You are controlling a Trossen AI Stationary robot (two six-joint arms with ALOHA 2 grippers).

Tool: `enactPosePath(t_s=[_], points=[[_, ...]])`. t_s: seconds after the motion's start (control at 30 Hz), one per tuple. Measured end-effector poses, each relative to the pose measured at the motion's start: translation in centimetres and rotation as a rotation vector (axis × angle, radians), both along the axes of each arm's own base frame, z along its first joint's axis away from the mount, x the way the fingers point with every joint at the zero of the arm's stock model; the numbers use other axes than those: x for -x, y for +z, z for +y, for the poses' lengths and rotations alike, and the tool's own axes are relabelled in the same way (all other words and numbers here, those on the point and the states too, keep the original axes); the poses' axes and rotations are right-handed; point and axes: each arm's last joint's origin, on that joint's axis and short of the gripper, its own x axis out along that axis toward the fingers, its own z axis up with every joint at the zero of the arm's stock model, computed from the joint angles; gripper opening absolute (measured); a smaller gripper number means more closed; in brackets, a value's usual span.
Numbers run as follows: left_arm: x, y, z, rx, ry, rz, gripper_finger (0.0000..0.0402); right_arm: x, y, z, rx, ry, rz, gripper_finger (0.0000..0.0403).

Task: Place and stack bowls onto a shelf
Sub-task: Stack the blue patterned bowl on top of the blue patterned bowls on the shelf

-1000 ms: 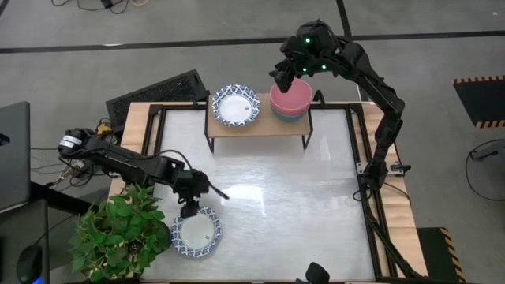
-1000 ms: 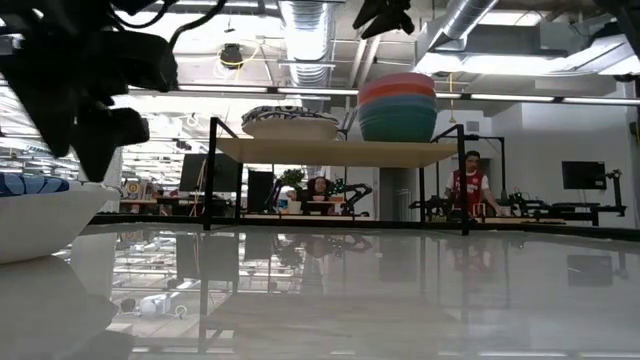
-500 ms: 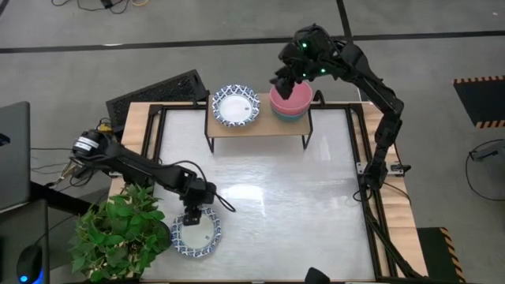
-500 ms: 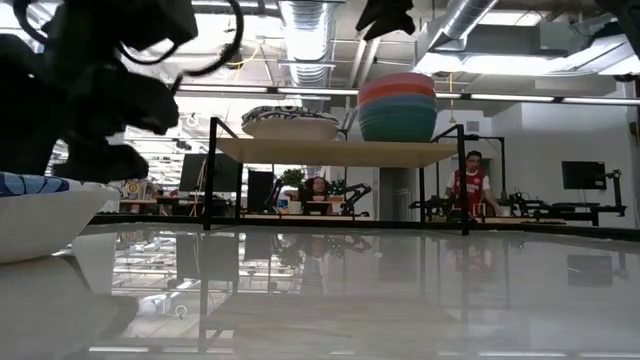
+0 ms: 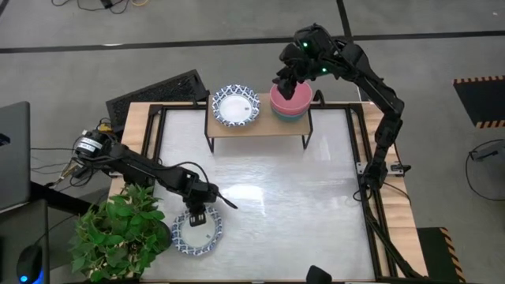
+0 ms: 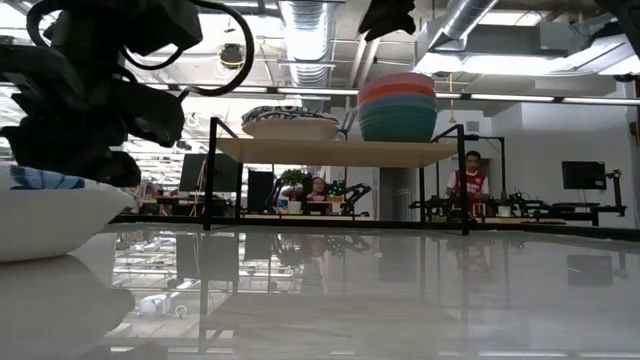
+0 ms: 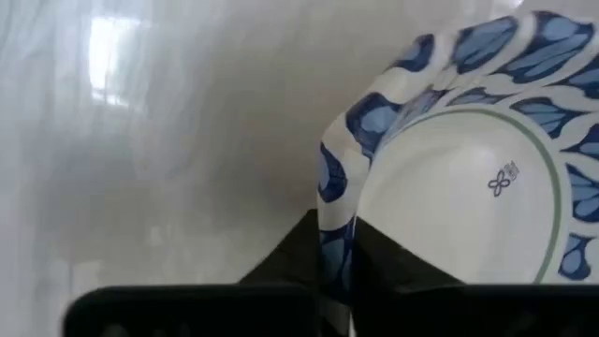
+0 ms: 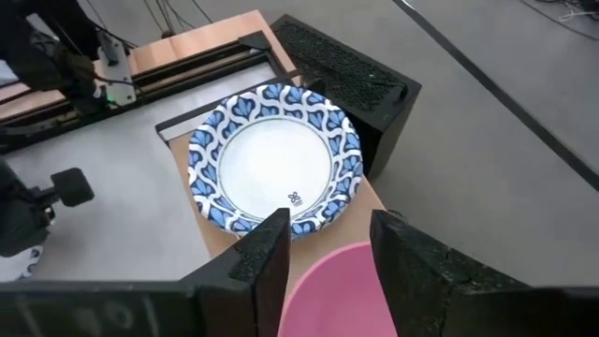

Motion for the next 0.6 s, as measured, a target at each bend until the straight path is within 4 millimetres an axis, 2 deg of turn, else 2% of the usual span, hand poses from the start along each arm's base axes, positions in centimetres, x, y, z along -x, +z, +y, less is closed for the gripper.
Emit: enactPosePath(t_s=[0.33, 0.6], points=[[-0.8, 0.4, 1.1, 0.017, 0.27, 0.012, 0.0002, 0.2, -0.2, 0.0, -0.009, -0.001, 0.019, 0.0166], [-3.2, 3.1, 2.8, 0.004, 0.431, -0.094, 0.0, 0.9, -0.6, -0.4, -0.043, -0.022, 0.071, 0.0166]])
